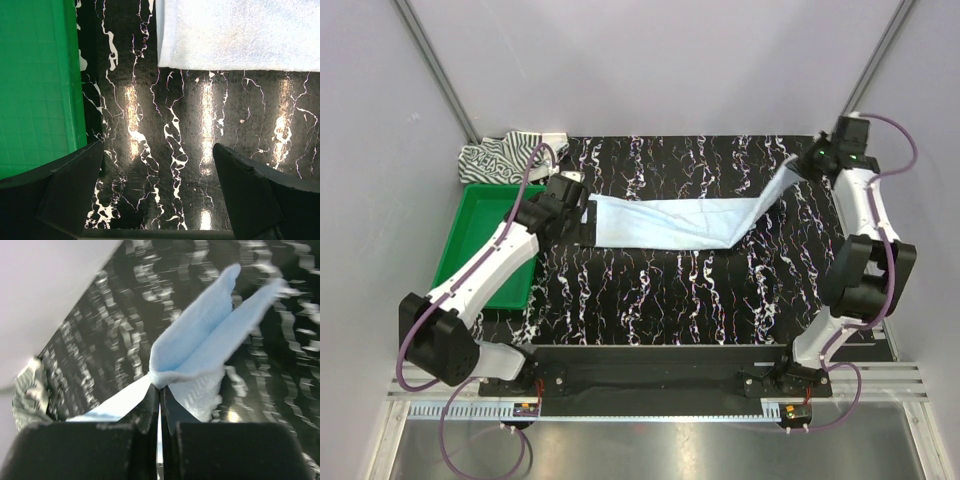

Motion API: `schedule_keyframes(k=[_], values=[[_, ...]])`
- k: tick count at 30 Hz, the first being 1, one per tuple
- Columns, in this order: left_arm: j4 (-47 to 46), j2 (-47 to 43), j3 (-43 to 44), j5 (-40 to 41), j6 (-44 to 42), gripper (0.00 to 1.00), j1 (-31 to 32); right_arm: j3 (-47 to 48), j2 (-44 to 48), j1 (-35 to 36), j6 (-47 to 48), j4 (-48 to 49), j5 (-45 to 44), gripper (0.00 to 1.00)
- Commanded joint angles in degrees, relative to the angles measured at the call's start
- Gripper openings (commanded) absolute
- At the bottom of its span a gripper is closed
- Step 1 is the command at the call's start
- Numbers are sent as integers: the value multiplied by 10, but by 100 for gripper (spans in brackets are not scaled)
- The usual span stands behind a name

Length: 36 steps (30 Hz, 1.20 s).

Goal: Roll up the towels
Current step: Fold the towel

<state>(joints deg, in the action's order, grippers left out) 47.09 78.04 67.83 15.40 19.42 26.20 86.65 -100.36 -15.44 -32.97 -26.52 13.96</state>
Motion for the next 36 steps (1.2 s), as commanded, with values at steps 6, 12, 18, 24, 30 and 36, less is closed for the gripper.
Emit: schedule_keyframes(k=[6,12,18,24,30,36], values=[[-38,-53,-43,-34,2,98,-39,128,-24,196,8,-69,-23,0],[-48,-85,-56,-33,6,98,-77,226,-86,326,-17,-75,-66,0],[-48,-101,-60,-15,11,98,-88,372,-198,424,-15,-107,-82,0],[-49,-98,-63,-29,14,98,-113,361,-230,495,-25,-71,-96,0],[-50,-96,-63,-33,14,98,-122,323,-241,534,-24,-34,-100,0],[-50,-92,-64,-33,17,98,-134,304,-245,583,5,-7,-136,0]])
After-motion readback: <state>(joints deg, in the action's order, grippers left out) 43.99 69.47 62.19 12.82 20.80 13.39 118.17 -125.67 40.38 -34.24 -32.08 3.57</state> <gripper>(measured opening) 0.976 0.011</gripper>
